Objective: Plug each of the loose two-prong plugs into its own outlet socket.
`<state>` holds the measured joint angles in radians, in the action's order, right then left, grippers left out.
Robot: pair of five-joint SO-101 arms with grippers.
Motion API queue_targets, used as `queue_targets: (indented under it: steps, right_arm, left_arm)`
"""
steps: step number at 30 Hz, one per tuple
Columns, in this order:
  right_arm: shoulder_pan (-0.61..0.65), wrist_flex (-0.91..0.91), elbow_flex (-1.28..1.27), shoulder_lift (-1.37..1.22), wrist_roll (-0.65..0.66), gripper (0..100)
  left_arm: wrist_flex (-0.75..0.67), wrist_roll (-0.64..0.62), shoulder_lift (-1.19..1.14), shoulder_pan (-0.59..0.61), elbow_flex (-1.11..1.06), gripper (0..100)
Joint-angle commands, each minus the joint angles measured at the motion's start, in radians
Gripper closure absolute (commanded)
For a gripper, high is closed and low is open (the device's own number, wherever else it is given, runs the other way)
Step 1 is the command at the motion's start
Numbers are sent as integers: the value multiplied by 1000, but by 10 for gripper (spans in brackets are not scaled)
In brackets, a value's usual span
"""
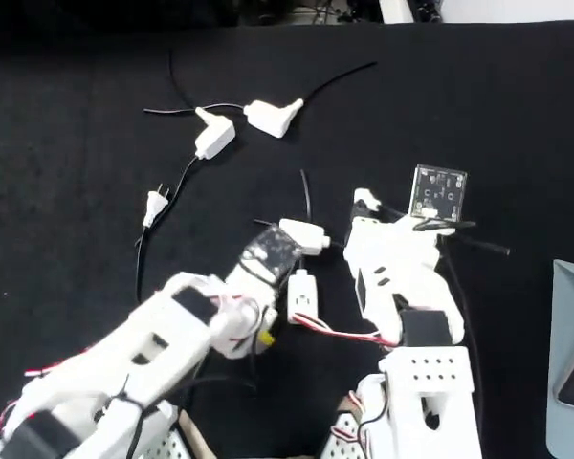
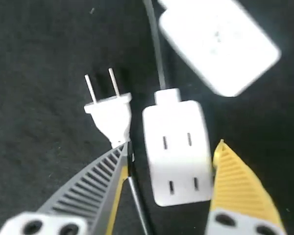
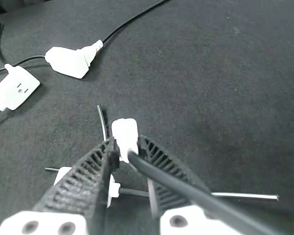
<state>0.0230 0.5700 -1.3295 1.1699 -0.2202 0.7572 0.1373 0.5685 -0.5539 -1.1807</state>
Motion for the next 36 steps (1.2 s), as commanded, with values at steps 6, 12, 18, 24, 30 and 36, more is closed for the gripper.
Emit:
queue_targets:
  steps: [6,12,18,24,30,36]
  right_arm:
    - [-15,-25,56,8,-6,986]
    - [-15,-25,54,8,-5,986]
    - [-14,-25,54,7,-3,986]
    - [-14,-25,54,7,-3,985]
    - [-14,-25,54,7,-3,985]
    - [-14,-25,54,7,-3,985]
  left_arm:
    - [54,-2,-132,188,222,833]
    - [152,-2,-132,242,315,841]
    - [207,-2,-132,337,358,790]
    - [198,-2,-132,470,361,692]
    - [215,61,-132,544,407,694]
    - [322,72,-132,476,453,728]
